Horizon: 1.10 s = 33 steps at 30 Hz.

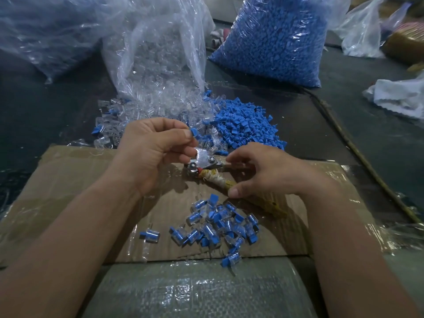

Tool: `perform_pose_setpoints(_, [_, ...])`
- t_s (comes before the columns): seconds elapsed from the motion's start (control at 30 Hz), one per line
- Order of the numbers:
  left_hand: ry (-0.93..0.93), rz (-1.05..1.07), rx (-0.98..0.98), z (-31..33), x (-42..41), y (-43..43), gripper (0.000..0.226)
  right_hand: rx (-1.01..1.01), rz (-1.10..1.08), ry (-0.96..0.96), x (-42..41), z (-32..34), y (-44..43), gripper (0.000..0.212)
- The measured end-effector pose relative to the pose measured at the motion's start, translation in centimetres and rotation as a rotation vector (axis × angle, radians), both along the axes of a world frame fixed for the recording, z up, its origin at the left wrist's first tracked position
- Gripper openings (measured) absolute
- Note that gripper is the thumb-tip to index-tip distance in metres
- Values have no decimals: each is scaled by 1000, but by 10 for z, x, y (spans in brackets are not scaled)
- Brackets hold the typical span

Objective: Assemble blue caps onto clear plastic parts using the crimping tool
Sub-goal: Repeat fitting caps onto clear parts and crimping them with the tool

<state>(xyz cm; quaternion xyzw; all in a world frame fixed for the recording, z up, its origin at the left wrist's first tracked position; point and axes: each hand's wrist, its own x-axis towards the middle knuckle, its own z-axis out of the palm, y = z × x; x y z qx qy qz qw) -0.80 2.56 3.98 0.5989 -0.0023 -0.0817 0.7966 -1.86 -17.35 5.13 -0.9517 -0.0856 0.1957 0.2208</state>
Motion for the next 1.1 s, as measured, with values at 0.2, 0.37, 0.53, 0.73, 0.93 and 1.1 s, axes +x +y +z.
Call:
perform_pose_setpoints(0.2, [-10, -9, 9, 0, -1, 0, 15, -103, 13, -15, -2, -2, 7, 82])
perform_pose_setpoints(0.37, [-8, -8, 16, -2, 0, 0, 18, -178, -13, -127, -1, -1, 14, 62])
perform_pose_setpoints(0.53, [-10, -6, 4, -6, 3, -1, 16, -279, 30, -278, 0, -5, 18, 14])
perform_pose_setpoints(0.73, [-37, 10, -29, -9, 6, 1, 16, -336, 12, -381, 4, -14, 18, 7])
perform_pose_setpoints(0.93, [-70, 46, -62, -10, 7, 1, 16, -172, -184, -477, 6, -7, 3, 21])
perform_pose_setpoints(1.1, [-99, 67, -44, -14, 5, -2, 6, 46, -217, -516, -1, -4, 11, 18])
